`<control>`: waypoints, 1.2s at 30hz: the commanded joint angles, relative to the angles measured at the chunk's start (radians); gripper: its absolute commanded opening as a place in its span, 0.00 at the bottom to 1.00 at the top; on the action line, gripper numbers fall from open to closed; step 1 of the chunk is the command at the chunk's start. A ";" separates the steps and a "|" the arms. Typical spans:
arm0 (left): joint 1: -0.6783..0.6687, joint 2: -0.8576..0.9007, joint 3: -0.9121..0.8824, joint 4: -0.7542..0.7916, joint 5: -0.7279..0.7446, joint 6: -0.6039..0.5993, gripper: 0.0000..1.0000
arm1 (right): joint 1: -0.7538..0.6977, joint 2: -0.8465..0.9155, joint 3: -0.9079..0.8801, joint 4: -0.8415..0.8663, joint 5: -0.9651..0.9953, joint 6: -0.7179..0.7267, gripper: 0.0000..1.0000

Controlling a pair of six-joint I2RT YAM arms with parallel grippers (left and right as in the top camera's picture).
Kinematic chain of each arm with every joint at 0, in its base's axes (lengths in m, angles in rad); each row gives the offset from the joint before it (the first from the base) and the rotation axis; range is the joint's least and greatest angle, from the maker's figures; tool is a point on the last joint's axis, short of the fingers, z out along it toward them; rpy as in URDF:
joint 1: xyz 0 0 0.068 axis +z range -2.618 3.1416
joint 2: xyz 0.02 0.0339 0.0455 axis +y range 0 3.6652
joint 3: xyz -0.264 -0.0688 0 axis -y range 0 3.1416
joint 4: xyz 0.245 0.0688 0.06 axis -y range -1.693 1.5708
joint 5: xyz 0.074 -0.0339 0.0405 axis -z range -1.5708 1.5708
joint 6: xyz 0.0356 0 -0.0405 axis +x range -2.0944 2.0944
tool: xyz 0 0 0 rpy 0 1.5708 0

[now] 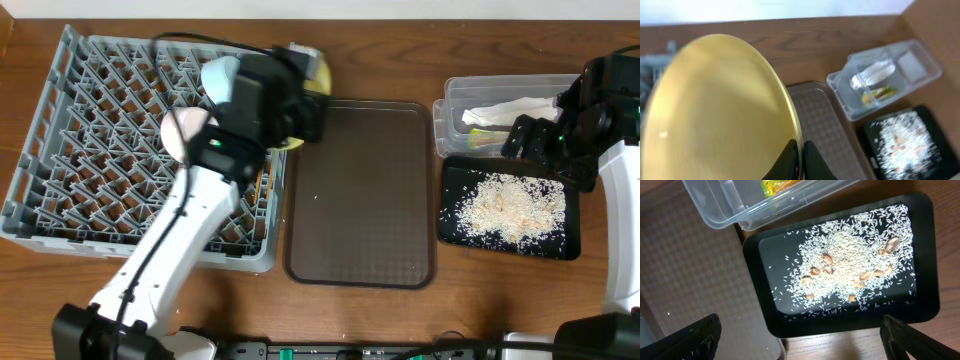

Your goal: Sort waste into correct bins and load items into the dishwasher

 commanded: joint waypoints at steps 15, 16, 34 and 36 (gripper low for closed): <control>0.248 0.065 -0.006 -0.006 0.274 -0.242 0.28 | -0.012 -0.003 0.014 -0.002 -0.005 -0.013 0.99; 0.252 0.071 -0.006 -0.005 0.272 -0.241 0.42 | -0.012 -0.003 0.014 -0.002 -0.005 -0.013 0.99; 0.433 -0.064 0.051 -0.382 -0.142 0.175 0.84 | 0.187 0.000 0.013 0.345 -0.063 -0.169 0.99; 0.433 -0.077 0.055 -0.451 -0.195 0.175 0.85 | 0.208 0.005 0.013 0.340 -0.023 -0.196 0.99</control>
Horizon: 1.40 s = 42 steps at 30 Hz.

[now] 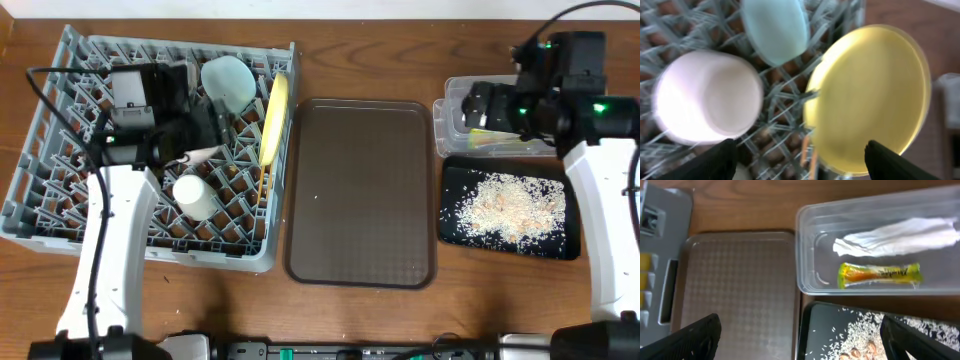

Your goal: Sort waste into correct bins and load items into the dishwasher

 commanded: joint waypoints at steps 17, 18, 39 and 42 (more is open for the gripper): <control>0.003 -0.620 -0.111 -0.333 -0.102 0.179 0.86 | 0.039 -0.298 -0.346 0.100 0.061 -0.050 0.99; 0.003 -0.666 -0.134 -0.332 -0.100 0.180 0.86 | 0.039 -0.354 -0.388 0.126 0.061 -0.047 0.99; 0.003 -0.983 -0.302 -0.338 -0.021 0.187 0.86 | 0.039 -0.772 -0.594 -0.039 0.061 -0.043 0.99; 0.003 -0.983 -0.302 -0.338 -0.021 0.187 0.86 | 0.039 -0.772 -0.594 -0.075 0.061 -0.043 0.99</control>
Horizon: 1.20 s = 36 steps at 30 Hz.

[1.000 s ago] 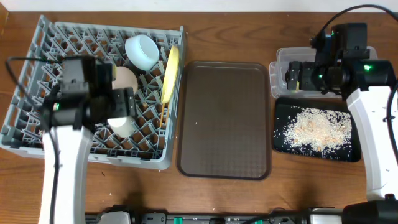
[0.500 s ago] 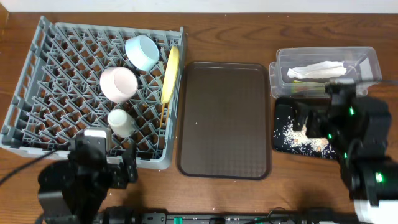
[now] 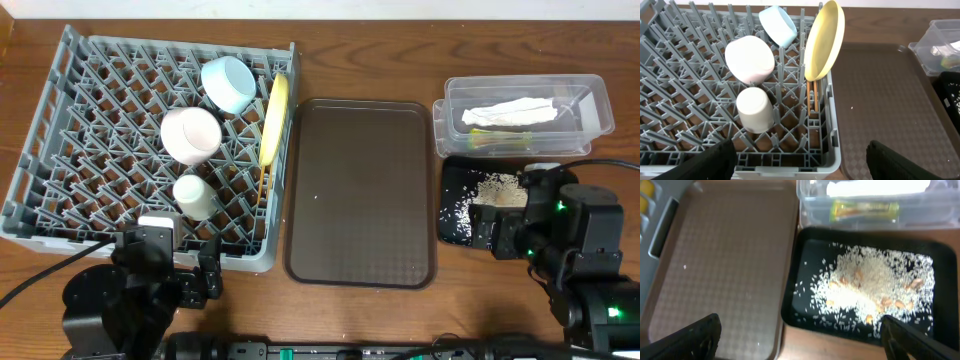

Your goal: Sort waste into correct bins and load items into the dishwasher

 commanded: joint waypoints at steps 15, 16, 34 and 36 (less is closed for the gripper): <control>0.003 -0.002 -0.008 -0.001 0.016 0.009 0.86 | 0.007 -0.014 -0.009 -0.093 0.006 -0.005 0.99; 0.003 -0.002 -0.008 -0.001 0.016 0.009 0.86 | 0.007 -0.016 -0.010 -0.090 0.013 -0.008 0.99; 0.003 -0.002 -0.008 -0.001 0.016 0.009 0.86 | 0.080 -0.472 -0.682 1.043 0.019 -0.029 0.99; 0.003 -0.002 -0.008 -0.001 0.016 0.009 0.86 | 0.080 -0.518 -0.748 1.112 0.021 -0.029 0.99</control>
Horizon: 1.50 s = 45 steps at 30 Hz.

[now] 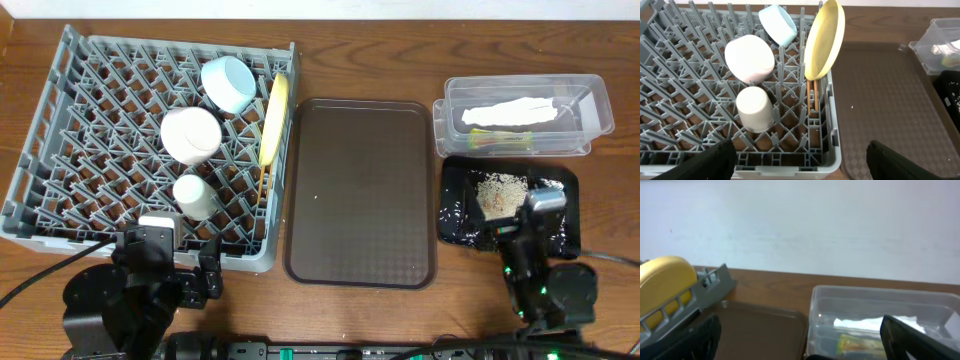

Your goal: Sort waste into correct bins and load items into the dishwasher

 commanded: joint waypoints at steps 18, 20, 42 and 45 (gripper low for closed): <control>0.003 -0.002 -0.005 0.000 0.016 0.006 0.86 | -0.046 -0.290 -0.258 -0.122 -0.014 -0.124 0.99; 0.003 -0.002 -0.005 0.000 0.016 0.006 0.86 | -0.046 -0.290 -0.258 -0.122 -0.015 -0.119 0.99; 0.003 -0.002 -0.005 0.000 0.016 0.006 0.86 | -0.046 -0.288 -0.258 -0.122 -0.015 -0.120 0.99; 0.003 -0.002 -0.005 0.000 0.016 0.006 0.86 | -0.046 -0.288 -0.258 -0.122 -0.015 -0.120 0.99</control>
